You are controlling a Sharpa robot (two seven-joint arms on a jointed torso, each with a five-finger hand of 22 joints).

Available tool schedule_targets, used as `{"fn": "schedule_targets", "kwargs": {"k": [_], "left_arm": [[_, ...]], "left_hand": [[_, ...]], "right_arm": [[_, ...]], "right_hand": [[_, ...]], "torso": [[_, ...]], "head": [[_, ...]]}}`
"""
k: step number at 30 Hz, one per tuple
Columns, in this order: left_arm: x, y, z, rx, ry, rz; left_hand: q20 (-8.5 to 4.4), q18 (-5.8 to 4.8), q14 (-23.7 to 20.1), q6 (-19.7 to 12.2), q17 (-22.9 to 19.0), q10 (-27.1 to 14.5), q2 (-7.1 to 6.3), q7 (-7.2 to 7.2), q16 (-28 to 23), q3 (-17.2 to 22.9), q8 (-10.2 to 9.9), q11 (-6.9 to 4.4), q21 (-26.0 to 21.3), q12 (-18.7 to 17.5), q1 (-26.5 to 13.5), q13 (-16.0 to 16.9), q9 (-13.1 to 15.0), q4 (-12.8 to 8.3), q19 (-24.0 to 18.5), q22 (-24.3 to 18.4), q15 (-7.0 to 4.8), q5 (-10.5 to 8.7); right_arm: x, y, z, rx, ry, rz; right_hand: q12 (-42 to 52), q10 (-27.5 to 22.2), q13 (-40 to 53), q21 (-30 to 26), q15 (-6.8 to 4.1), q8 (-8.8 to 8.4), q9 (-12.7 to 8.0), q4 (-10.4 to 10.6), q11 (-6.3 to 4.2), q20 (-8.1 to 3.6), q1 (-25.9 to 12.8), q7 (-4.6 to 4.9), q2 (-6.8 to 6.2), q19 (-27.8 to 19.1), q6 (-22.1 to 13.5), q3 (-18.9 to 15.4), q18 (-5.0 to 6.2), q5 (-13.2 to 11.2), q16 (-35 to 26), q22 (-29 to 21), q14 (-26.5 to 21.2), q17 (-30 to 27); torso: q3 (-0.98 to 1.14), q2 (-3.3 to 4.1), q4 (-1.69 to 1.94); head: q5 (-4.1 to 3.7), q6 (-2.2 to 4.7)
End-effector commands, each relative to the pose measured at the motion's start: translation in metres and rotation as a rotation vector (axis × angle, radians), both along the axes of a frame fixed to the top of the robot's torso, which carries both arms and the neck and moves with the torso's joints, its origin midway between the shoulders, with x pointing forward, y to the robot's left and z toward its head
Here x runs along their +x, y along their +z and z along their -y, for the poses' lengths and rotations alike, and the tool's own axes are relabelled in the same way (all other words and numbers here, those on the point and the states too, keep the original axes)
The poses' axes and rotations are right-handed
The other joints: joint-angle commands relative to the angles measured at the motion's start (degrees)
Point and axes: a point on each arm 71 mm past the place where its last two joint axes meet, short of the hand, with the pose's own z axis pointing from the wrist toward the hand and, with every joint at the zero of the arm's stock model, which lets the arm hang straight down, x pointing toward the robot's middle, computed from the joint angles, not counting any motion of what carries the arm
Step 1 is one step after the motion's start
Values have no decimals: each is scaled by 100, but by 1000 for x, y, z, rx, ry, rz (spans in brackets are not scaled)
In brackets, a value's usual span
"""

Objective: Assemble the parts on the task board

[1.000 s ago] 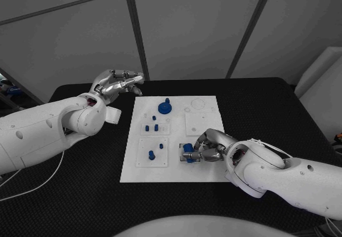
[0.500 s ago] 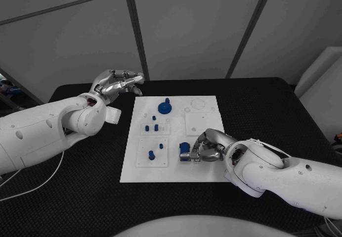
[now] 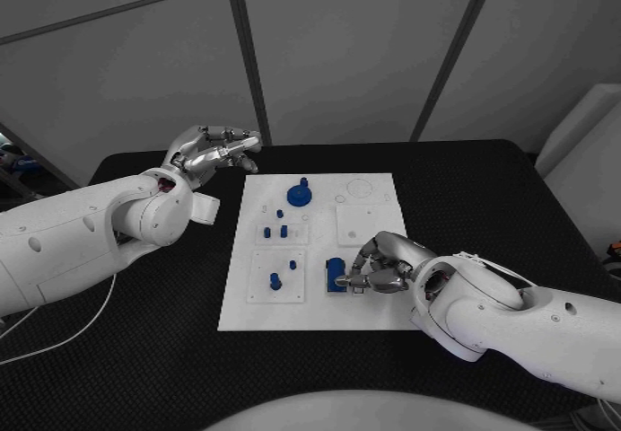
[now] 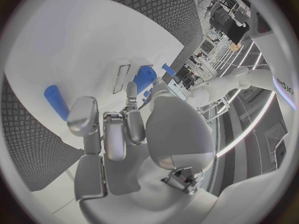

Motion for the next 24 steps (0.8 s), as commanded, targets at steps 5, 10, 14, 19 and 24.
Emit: {"fn": "schedule_targets", "kwargs": {"k": [5,10,14,19,24], "left_arm": [[0,2,2,-10,-12,12],[0,2,1,-9,-10,12],[0,2,1,-9,-10,12],[0,2,1,-9,-10,11],[0,2,0,-8,-8,11]], "left_hand": [[26,-53,-57,-26,-5,-34,26,-4,33,-30,25,-5,-28,17,18,-9,-2,-3,33,-5,1,12],[25,-53,-60,-28,-10,-38,40,-3,36,-28,29,-5,-32,21,31,-9,-2,-5,36,-10,1,13],[25,-53,-61,-29,-12,-40,47,-3,38,-27,31,-5,-34,23,37,-10,-2,-5,38,-12,1,14],[25,-53,-61,-29,-12,-40,47,-3,38,-27,31,-5,-34,23,37,-10,-2,-5,38,-12,1,14],[25,-53,-61,-29,-12,-40,47,-3,38,-27,31,-5,-34,23,37,-10,-2,-5,38,-12,1,14]], "right_arm": [[1,3,-4,0,20,42],[3,1,-4,-21,17,35],[4,0,-4,-30,18,33],[3,4,-2,6,11,72],[0,13,7,81,2,139]], "right_hand": [[33,40,201,31,-58,56,39,-140,-29,-14,295,-51,72,38,24,-1,-29,49,19,30,538,1232],[37,50,215,38,-68,78,59,-188,-43,-22,406,-68,133,45,40,14,-31,66,23,45,540,1242],[31,53,221,36,-78,91,75,-248,-53,-31,520,-77,157,43,38,26,-31,-41,22,43,539,1240],[38,60,234,35,-77,94,81,-235,-50,-33,499,-69,132,43,33,1,-32,-65,22,45,539,1240],[1,40,210,4,-64,60,76,-165,-29,-26,447,-47,134,12,-31,-21,-23,66,8,-5,533,1212]], "torso": [[-7,-1,14],[-9,4,16],[-7,3,9],[-1,4,3],[2,0,3]], "head": [[-19,1],[-11,-2],[-8,-10],[-11,-3],[-12,2]]}}
